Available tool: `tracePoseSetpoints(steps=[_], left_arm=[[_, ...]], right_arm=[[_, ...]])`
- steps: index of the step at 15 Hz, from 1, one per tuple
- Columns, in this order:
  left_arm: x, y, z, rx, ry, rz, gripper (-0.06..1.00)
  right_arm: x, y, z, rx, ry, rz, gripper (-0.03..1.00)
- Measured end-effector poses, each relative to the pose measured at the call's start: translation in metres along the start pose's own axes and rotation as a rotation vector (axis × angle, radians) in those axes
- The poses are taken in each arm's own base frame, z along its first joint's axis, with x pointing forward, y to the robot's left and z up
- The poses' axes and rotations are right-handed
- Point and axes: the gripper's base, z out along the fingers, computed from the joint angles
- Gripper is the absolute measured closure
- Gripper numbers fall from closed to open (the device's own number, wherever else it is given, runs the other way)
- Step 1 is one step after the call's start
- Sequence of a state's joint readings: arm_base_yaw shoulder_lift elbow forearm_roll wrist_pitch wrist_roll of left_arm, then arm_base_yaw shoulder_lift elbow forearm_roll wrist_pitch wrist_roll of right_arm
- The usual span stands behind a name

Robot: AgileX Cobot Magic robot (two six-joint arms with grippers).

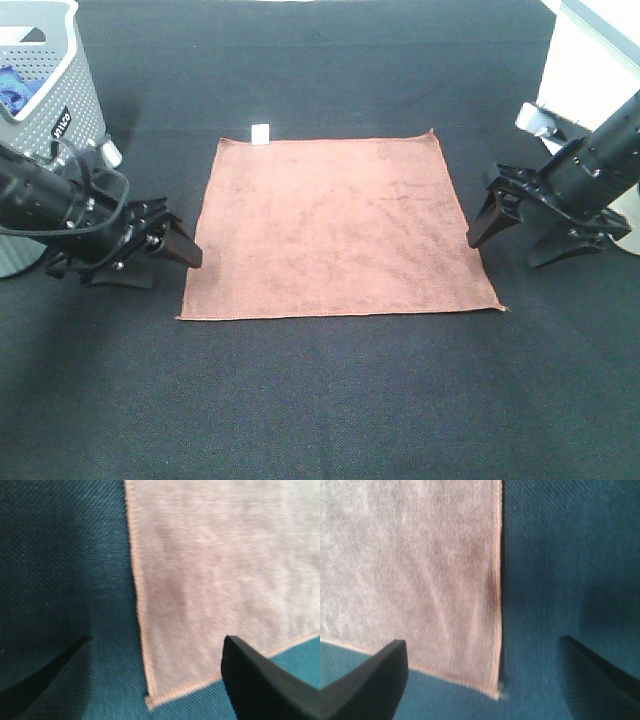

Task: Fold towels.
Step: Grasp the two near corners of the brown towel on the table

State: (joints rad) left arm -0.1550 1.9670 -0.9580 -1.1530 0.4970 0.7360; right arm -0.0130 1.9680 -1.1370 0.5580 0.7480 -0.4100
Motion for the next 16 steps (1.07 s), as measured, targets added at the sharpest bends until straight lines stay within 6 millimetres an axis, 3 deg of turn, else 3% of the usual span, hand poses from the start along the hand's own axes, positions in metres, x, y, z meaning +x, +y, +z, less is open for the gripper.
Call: tracePoseSetpoints(steps=[3,6,8,10,11,13,14,15,16], left_arm=[[-0.005,-0.003,0.02,0.016,0.024,-0.012,0.27],[-0.008,-0.027,0.042,0.05,0.04,0.042,0.28],[-0.008,-0.044,0.055,0.079,0.05,0.061,0.33],[-0.008,-0.048,0.062,0.088,0.061,0.03,0.43],[-0.008,-0.048,0.062,0.088,0.061,0.03,0.43],[-0.007,-0.045,0.065,0.082,0.071,-0.011,0.64],[-0.005,-0.043,0.067,0.079,0.081,-0.022,0.81],[-0.005,-0.044,0.068,0.081,0.087,-0.024,0.9],[-0.003,-0.044,0.068,0.091,0.104,-0.022,0.93]], right_arm=[[0.0,-0.004,0.026,-0.066,0.034,0.007,0.2],[-0.004,-0.004,0.036,-0.117,0.032,0.035,0.2],[-0.005,0.001,0.041,-0.138,0.031,0.028,0.22],[-0.007,0.015,0.049,-0.139,0.029,-0.009,0.27],[-0.007,0.015,0.049,-0.139,0.029,-0.009,0.27],[-0.007,0.015,0.053,-0.125,0.022,0.013,0.44],[-0.007,0.011,0.056,-0.104,0.02,0.044,0.69],[-0.008,0.009,0.057,-0.094,0.017,0.066,0.87],[-0.008,0.006,0.056,-0.092,0.018,0.089,0.96]])
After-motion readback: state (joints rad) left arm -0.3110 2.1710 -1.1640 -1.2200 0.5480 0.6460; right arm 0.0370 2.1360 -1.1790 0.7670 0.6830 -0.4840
